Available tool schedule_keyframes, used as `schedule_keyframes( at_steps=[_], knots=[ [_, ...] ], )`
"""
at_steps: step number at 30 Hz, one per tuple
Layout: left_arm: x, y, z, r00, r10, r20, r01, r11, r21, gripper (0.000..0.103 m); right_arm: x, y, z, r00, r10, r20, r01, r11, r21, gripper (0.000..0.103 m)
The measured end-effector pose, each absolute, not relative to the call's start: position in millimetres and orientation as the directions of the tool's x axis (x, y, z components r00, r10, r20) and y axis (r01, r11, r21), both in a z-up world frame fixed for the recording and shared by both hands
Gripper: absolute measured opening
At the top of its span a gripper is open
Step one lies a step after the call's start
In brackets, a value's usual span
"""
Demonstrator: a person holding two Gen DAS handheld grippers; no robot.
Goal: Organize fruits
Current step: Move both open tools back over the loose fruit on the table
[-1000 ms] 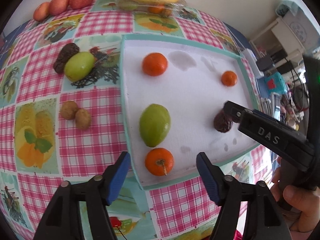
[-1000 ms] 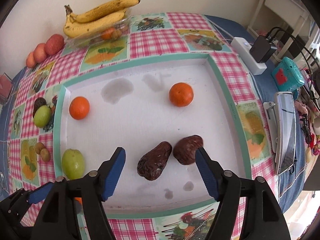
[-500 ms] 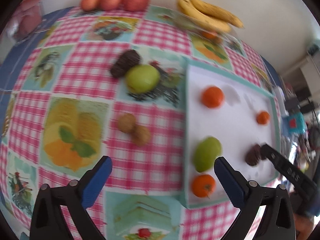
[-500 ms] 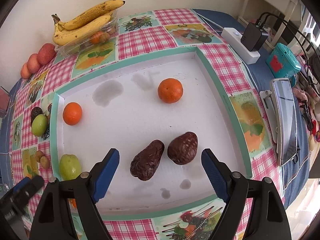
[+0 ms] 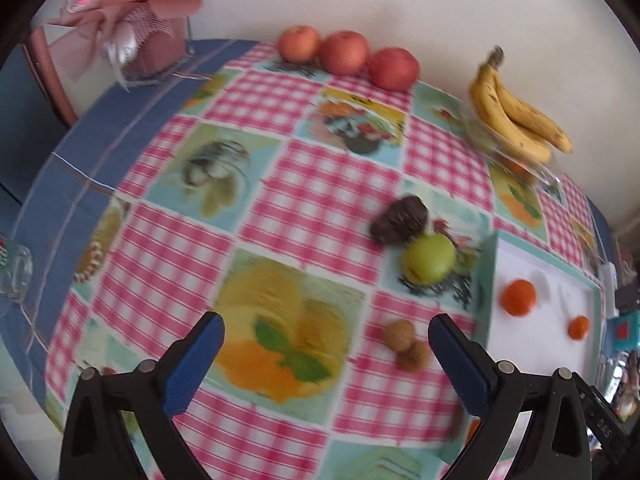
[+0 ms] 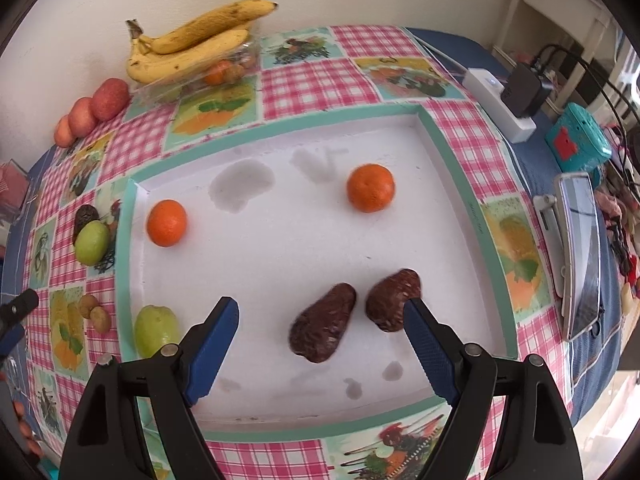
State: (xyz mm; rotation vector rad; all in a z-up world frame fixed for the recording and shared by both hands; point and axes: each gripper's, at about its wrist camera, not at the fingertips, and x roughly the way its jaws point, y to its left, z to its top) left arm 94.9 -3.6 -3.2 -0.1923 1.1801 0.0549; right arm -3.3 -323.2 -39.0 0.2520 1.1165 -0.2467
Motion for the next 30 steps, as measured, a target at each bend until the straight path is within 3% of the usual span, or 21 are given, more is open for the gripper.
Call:
schedule_keyframes(
  at_steps=[6,14,30],
  knots=[
    [101.6,7.3,9.3,0.438,-0.018,-0.899,-0.143,0.986,-0.09,0.103,1.1,-307.7,-30.9,0.465,-0.059,-0.883,0.278,0.957,0.082,0.085],
    [117.4,5.7,16.4,0.492,-0.095,-0.865,-0.073,0.986,-0.15,0.103,14.0,-290.6,-16.6,0.538,-0.008,-0.843,0.235,0.962,0.141,0.085],
    [161.7,16.7,-2.4,0.478,-0.18,-0.86,-0.131,0.953,-0.272,0.103,69.6,-230.5,-4.5,0.587,0.083,-0.805,0.064,0.987,0.148,0.085]
  ],
)
